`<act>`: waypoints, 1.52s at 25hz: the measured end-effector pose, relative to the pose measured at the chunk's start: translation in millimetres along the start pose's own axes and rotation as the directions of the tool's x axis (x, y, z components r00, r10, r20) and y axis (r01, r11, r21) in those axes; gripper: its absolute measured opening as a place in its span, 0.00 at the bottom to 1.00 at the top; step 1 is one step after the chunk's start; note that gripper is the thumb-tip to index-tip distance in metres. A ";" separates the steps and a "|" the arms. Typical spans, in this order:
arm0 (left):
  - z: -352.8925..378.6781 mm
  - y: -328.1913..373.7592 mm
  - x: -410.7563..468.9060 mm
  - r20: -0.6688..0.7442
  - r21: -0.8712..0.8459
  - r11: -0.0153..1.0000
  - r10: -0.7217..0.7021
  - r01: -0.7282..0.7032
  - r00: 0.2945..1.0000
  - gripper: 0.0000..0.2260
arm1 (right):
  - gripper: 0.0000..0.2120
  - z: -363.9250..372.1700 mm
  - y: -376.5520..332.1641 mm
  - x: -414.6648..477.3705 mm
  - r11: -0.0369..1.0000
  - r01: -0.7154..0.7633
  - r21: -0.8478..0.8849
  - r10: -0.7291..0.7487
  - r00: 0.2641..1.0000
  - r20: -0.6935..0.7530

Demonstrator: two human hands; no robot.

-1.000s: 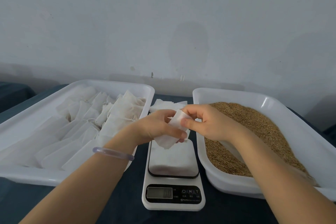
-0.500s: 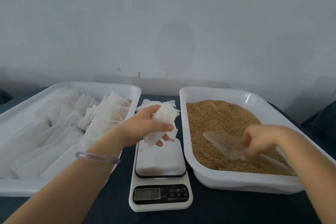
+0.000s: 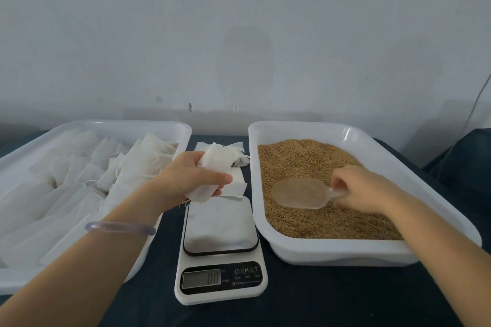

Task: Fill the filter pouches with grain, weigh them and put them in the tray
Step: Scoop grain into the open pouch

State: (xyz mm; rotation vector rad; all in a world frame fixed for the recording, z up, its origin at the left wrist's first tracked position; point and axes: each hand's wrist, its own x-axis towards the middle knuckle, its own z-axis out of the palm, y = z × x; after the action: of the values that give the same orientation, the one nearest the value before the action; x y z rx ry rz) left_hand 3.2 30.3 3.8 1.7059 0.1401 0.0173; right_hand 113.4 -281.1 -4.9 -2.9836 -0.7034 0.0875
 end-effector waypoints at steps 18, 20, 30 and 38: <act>4.3 1.0 -2.4 0.007 0.072 0.997 0.034 -0.034 0.999 0.24 | 0.12 -6.1 23.9 -21.5 0.958 0.055 0.281 -0.102 0.983 0.154; 5.0 1.7 -3.2 0.022 0.078 0.996 0.050 -0.051 0.999 0.24 | 0.14 -10.2 32.9 -25.6 0.964 0.032 0.265 -0.062 0.993 0.105; 17.0 8.4 -4.2 -0.019 0.175 0.978 0.122 -0.117 0.992 0.18 | 0.16 -22.0 47.9 -40.3 0.973 -0.051 0.223 0.060 0.998 -0.031; 92.7 24.8 -2.4 0.080 0.314 0.875 0.362 -0.369 0.929 0.19 | 0.14 -35.3 45.6 -53.8 0.971 0.002 0.239 0.048 0.978 -0.202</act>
State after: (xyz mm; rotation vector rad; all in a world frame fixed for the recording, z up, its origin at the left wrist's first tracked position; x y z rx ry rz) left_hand 11.4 -64.6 15.5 2.0409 -0.2100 0.2739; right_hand 88.0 -348.0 28.3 -2.7198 -0.5883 -0.1265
